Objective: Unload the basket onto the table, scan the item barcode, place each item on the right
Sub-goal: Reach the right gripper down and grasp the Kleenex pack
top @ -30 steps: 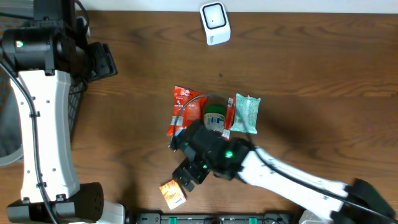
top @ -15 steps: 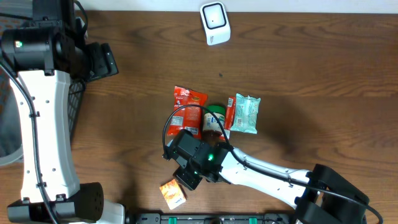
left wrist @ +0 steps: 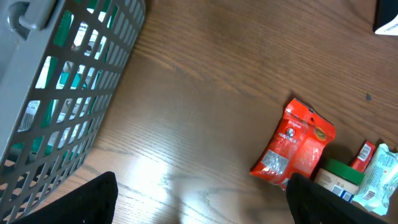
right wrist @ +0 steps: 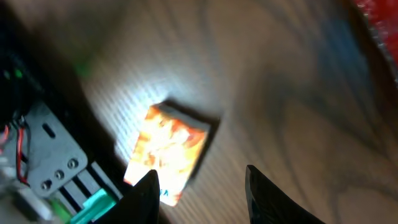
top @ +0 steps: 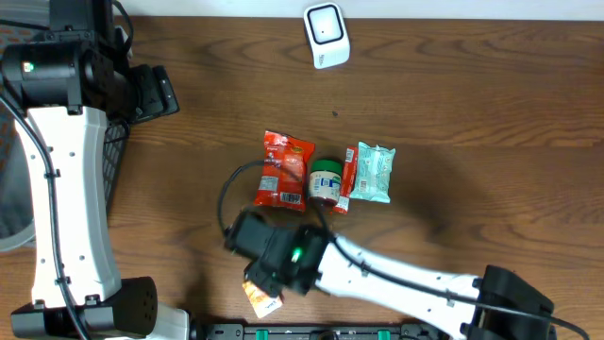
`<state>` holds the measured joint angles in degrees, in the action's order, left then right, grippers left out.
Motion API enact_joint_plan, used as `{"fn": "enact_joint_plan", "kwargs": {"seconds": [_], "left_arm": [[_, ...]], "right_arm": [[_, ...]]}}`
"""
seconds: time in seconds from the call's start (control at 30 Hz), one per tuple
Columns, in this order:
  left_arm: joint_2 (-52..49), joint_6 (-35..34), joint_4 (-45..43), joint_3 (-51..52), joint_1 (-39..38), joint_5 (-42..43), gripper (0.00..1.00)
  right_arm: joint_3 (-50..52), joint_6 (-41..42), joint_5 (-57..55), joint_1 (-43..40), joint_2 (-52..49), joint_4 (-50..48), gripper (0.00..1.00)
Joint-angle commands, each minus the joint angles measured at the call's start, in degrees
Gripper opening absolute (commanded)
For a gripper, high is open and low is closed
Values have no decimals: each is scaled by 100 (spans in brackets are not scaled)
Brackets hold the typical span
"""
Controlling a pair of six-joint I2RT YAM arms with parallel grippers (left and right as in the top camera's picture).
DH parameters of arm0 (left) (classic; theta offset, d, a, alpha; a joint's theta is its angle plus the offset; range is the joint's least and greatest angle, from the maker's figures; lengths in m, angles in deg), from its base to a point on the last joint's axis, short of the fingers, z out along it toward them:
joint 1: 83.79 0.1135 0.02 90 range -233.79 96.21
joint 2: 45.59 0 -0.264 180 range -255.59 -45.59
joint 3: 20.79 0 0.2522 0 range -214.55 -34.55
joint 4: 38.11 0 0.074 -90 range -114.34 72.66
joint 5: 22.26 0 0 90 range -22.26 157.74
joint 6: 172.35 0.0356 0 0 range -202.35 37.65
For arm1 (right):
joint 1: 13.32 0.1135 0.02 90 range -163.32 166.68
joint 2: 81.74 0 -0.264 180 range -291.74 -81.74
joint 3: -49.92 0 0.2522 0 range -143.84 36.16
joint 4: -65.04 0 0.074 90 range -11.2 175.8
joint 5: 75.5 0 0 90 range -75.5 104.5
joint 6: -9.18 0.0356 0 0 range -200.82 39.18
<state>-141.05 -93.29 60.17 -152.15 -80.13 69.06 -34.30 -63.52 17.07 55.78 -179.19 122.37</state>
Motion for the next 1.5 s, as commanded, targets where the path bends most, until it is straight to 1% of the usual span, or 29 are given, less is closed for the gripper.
{"fn": "enact_joint_plan", "kwargs": {"seconds": [0.0, 0.07, 0.17, 0.23, 0.33, 0.47, 0.6, 0.73, 0.87, 1.13, 1.3, 1.4, 1.47], "left_arm": [[-9, -33, 26, 13, 24, -52, 87], [-9, -33, 26, 13, 24, -52, 87], [-9, -33, 26, 13, 24, -55, 87], [-9, -33, 26, 13, 24, -52, 87], [-9, -33, 26, 13, 24, -55, 87], [-9, -33, 26, 13, 24, -52, 87], [-9, -33, 26, 13, 24, -55, 87], [-9, -33, 26, 13, 24, -52, 87], [-9, -33, 26, 13, 24, -52, 87], [-9, -33, 28, 13, 24, -55, 87], [-9, -33, 26, 13, 24, -52, 87], [-9, -33, 26, 13, 24, -52, 87], [-9, -33, 28, 13, 24, -55, 87]], "right_arm": [[-17, -160, -555, 365, -376, 37, 39], [-66, -175, -573, 549, -785, 46, 40], [-291, -299, -588, 737, -1126, 181, 45], [-538, -323, -817, 879, -1250, 382, 50], [-789, -323, -1191, 1113, -1294, 529, 52], [-831, -476, -1759, 1346, -1318, 588, 53], [-828, -538, -1888, 1344, -1429, 743, 56], [-828, -492, -1858, 1333, -1493, 654, 58], [-828, -407, -1860, 1325, -1497, 542, 58], [-828, -411, -1827, 1191, -1523, 876, 58], [-817, -411, -1628, 1086, -1655, 894, 59], [-817, -503, -1620, 992, -1746, 949, 59], [-817, -723, -1762, 911, -1781, 1010, 58]]}}
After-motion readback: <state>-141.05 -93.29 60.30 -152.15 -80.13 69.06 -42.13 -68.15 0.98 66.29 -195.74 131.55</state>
